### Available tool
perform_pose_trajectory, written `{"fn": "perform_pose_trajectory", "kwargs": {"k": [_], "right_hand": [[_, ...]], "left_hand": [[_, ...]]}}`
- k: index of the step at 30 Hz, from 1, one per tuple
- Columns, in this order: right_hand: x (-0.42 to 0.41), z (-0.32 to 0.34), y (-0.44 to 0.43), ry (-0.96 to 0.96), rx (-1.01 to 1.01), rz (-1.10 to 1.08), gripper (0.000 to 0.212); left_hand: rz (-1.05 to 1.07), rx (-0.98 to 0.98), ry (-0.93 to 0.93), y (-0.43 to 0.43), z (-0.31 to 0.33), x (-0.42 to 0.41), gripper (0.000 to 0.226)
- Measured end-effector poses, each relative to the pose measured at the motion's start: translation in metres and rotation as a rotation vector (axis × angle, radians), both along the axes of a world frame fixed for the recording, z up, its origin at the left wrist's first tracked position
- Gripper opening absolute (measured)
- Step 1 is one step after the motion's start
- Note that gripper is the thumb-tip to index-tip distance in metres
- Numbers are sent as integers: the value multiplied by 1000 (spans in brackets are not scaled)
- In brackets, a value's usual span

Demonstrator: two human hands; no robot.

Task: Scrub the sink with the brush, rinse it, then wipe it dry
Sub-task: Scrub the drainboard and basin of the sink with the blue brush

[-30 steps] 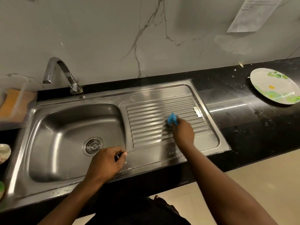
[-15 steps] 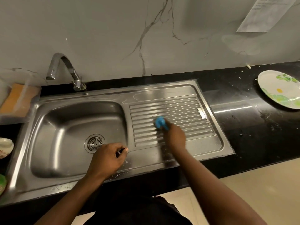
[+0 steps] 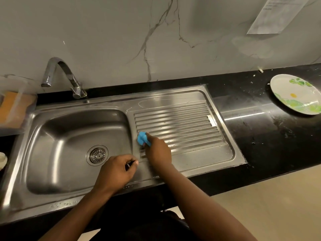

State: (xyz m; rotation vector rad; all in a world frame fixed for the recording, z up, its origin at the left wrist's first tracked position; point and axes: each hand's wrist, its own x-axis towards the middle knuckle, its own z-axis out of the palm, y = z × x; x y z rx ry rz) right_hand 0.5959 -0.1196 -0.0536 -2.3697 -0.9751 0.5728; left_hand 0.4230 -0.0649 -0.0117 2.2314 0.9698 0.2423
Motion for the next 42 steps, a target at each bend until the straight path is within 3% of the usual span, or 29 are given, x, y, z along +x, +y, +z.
{"fn": "perform_pose_trajectory", "kwargs": {"k": [4,10,14,18,22,27,30,38,42], "right_hand": [[33,3,-19,-17,-40,-13,51],[168,10,-97,-149,-89,-291,25],[221,20,-124,-151,-128,-471,30],[189,11,-102,-86,-21,-485,18],[114,3,-70,28,78,-298,17],[55,1,-39,-2,32,-33,49],[62,-10,-47,-53,4,45,53],[176,-3,-114,-56,52,-176,38],[194,-4,-132,-88,48,-278,36]], "left_hand": [[3,-15,-19,1,2,9,10],[0,-12,3,-6,-1,16,10],[6,-7,9,-11,-1,20,10],[0,-7,-2,-18,-3,27,11],[-18,-13,5,-27,-3,40,12],[-36,5,0,-38,0,62,10],[-35,11,-6,-40,1,65,8],[66,27,35,-45,-2,46,9],[107,17,18,-51,-5,33,9]]}}
